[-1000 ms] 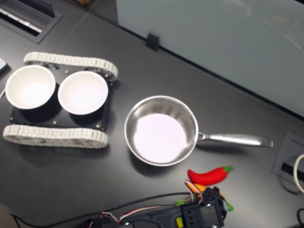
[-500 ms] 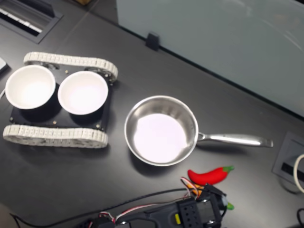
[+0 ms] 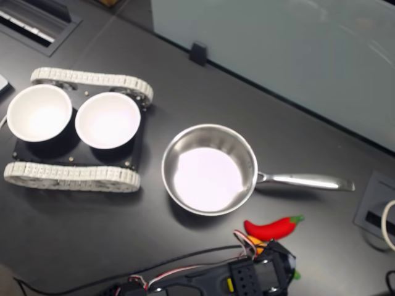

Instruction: Pick up the carrot and place them in the pan

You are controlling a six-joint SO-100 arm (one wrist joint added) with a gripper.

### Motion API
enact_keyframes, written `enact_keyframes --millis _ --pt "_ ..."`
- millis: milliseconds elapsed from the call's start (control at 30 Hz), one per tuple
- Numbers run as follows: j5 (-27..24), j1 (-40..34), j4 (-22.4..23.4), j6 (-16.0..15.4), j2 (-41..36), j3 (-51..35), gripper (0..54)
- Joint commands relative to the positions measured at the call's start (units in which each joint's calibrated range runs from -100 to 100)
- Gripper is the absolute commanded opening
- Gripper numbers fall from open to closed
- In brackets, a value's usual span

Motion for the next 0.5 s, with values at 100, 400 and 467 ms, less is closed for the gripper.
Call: enact_keyframes --millis 100,400,467 --pt "-3.0 1.1 10.5 -5.1 -9.1 -17.4 0.2" --pt "-5.4 0.0 18.9 -7.3 -15.4 -29.3 0.2" --pt "-6.1 -0.1 18.9 -7.3 -17.1 -29.9 0.2"
